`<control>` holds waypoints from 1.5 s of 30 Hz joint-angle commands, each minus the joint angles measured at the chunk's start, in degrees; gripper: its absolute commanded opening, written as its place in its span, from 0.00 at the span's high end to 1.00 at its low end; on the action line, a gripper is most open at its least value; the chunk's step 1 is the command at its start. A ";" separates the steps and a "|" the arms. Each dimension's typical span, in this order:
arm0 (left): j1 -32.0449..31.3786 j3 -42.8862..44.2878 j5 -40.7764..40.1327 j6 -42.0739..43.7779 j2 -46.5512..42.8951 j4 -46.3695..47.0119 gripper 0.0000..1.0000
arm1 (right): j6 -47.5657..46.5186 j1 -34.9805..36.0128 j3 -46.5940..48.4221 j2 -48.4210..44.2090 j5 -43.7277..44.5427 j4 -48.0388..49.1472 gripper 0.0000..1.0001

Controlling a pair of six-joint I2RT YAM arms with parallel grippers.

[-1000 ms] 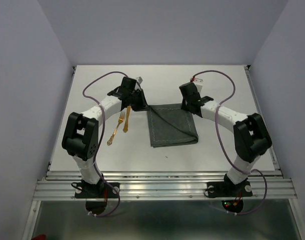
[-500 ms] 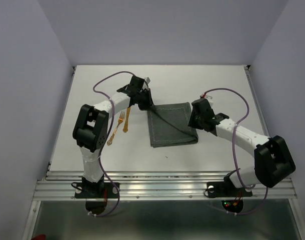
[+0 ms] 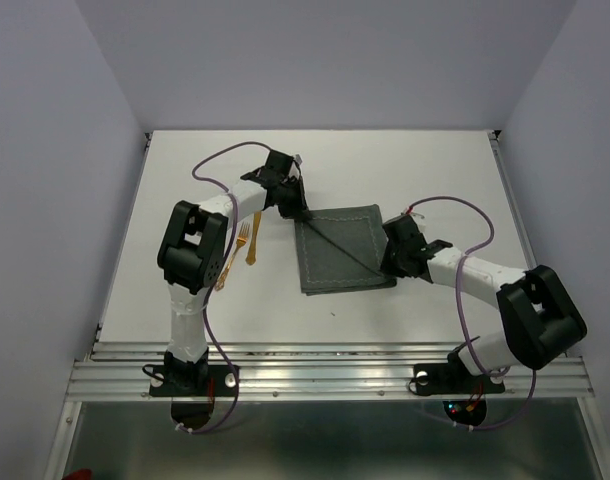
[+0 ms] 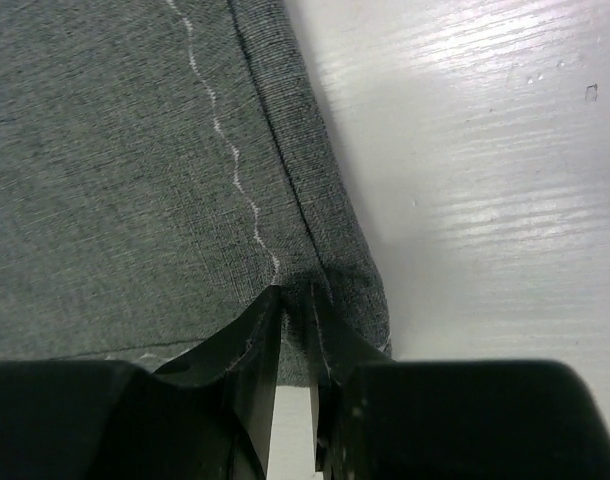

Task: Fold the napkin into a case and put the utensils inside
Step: Fold the top corner of the square-folded napkin at the center of the board.

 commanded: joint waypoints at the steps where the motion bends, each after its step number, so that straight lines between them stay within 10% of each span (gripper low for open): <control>1: -0.17 2.60 -1.51 1.37 -1.36 -0.35 1.00 | 0.45 0.19 0.38 1.78 4.10 3.64 0.79; 14: -0.17 0.22 -3.62 2.08 -4.53 -0.26 1.00 | 1.49 0.71 -2.42 -12.10 3.14 -1.81 0.76; 24: -0.25 1.18 -3.10 1.38 -3.39 0.89 1.00 | 4.84 0.71 -7.97 -3.16 0.93 4.87 0.81; 34: -0.52 0.83 -3.36 2.87 -7.70 -0.61 1.00 | 0.81 0.71 0.81 -11.58 7.52 -1.02 0.80; 45: 0.53 0.66 -6.87 3.48 -2.95 -0.70 1.00 | -9.92 -3.15 21.02 7.13 6.31 -0.23 0.63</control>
